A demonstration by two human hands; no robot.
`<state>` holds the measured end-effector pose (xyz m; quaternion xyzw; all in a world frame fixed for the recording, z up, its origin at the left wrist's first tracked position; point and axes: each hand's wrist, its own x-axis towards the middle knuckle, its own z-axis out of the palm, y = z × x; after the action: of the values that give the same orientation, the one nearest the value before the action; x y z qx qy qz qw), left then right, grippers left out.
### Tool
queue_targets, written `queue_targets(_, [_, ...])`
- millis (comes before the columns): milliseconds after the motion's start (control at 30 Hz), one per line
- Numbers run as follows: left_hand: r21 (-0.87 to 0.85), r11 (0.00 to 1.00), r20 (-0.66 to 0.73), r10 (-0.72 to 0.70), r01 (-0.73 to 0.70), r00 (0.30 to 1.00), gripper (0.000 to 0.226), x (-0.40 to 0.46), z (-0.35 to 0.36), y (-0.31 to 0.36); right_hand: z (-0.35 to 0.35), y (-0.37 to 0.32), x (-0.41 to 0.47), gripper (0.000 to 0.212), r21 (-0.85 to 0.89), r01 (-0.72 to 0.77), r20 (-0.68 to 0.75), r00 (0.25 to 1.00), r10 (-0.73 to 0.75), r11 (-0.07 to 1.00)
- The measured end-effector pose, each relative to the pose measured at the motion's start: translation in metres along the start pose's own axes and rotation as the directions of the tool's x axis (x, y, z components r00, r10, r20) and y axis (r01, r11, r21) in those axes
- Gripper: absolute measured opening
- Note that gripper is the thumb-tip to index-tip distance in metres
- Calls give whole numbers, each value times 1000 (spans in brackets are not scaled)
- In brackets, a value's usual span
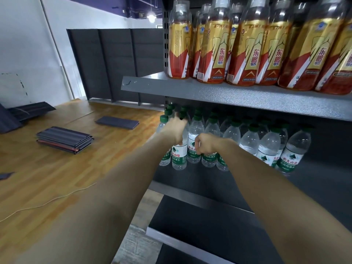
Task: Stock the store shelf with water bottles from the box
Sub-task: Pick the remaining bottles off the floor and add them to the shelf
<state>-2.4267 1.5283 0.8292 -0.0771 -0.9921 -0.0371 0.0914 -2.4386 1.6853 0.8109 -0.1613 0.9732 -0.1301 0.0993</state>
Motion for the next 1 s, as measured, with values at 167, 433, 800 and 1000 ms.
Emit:
queue_targets(167, [78,997,16,-13,11,1000,66,8,1,0,2,-2,5,7,1,7,10,1000,-7,1000])
queue_targets(433, [73,997,44,-24,21,999,65,14,3,-1,8,-3,1,11,-31,-11,22,1000,12,999])
queue_targets(800, [107,993,38,-60,55,997,70,0,-2,3,9,-1,-14,15,-24,-28,32,999,28,999])
queue_targets(1000, [140,980,-50,-133,139,990,64,-20,-9,17,9,5,-33,12,-8,-2,44,999,3,1000])
